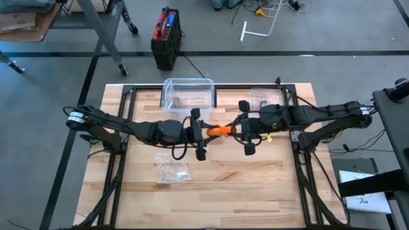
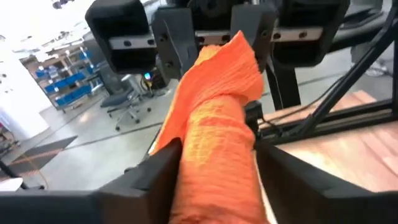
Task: Roll bandage
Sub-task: Roll the orange bandage
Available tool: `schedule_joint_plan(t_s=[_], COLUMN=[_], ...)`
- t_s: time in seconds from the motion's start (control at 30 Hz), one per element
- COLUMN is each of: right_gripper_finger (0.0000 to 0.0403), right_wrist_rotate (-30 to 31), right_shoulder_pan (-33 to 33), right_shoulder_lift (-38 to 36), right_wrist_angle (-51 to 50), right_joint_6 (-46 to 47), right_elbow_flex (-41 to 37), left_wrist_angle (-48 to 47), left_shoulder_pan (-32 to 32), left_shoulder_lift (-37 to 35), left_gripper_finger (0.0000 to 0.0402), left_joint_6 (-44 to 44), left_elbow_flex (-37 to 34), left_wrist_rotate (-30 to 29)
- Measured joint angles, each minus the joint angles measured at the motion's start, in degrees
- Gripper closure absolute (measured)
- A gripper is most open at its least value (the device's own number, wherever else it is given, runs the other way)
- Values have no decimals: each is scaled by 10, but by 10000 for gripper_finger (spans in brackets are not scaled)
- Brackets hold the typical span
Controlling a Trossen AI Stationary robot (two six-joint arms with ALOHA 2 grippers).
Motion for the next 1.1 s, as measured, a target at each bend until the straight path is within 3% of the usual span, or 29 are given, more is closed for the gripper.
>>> schedule_joint_plan(t_s=[0.23,0.43,0.53,0.6,0.8,0.93,1.1], right_gripper_finger=[267,195,170,160,176,214,270], right_wrist_rotate=[5,94,93,92,149,221,233], right_shoulder_pan=[0,17,31,41,44,44,43], right_shoulder_lift=[0,-7,-8,-5,42,77,100], right_wrist_angle=[-11,-96,-109,-114,-114,-113,-111], right_joint_6=[-8,-61,-48,-32,52,74,84], right_elbow_flex=[15,106,138,138,130,138,155], left_wrist_angle=[-88,-189,-247,-262,-261,-265,-266], left_shoulder_pan=[0,1,1,1,1,1,1], left_shoulder_lift=[1,1,0,0,0,0,0], left_gripper_finger=[353,349,336,337,349,339,340], left_joint_6=[-8,-32,-51,-63,-68,-69,-68], left_elbow_flex=[41,83,113,127,140,140,136], left_wrist_rotate=[-7,-52,-105,-110,-110,-113,-141])
